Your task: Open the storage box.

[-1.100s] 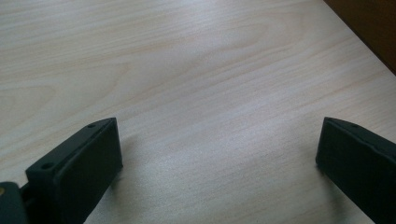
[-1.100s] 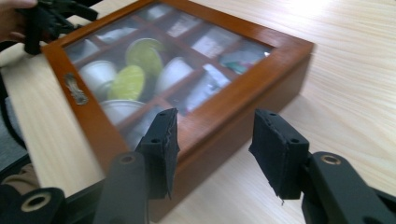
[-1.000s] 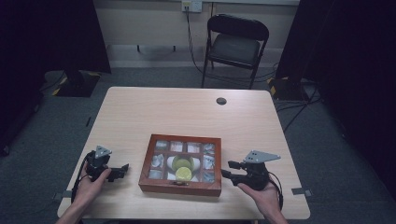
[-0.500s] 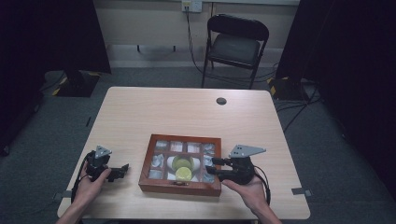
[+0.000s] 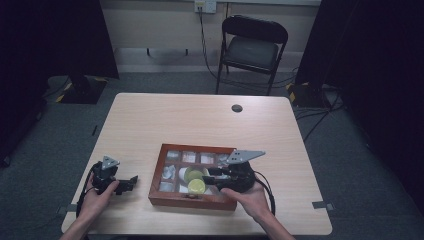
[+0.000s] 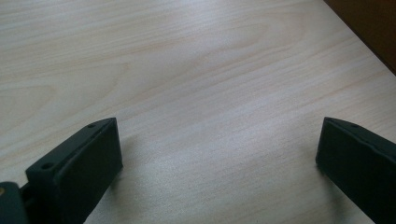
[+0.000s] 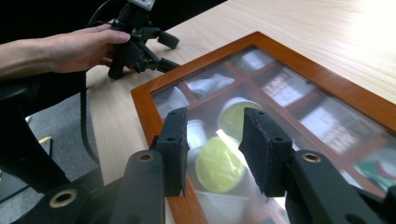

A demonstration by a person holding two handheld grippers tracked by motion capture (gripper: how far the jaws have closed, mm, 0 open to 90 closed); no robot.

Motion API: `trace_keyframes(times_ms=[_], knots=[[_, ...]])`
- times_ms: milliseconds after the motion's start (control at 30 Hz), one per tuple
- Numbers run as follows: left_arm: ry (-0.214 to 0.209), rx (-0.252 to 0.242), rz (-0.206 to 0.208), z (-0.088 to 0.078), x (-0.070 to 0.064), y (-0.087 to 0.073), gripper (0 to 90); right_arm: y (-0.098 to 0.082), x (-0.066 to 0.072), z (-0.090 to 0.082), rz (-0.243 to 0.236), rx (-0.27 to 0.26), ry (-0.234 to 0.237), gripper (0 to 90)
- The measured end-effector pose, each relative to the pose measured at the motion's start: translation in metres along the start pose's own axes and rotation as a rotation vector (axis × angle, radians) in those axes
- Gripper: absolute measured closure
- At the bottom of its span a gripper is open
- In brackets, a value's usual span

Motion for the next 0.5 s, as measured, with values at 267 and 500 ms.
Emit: trace_keyframes(times_ms=[267,500], knots=[[0.0,-0.001,0.0,0.0,0.0,0.0,0.0,0.001,0.013,0.018,-0.003,0.028,0.062,62.0],[0.0,0.0,0.0,0.0,0.0,0.0,0.0,-0.013,0.023,0.033,-0.026,0.093,0.114,71.7]])
Point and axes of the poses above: each handheld gripper's, and its own axes: z roughly forward along the jaws, y roughly out of its top, x roughly to its left, the point moved 8 cm from there along z, roughly forward along the jaws, and after that the axes turned 2 degrees about -x, right-handed, at the moved point
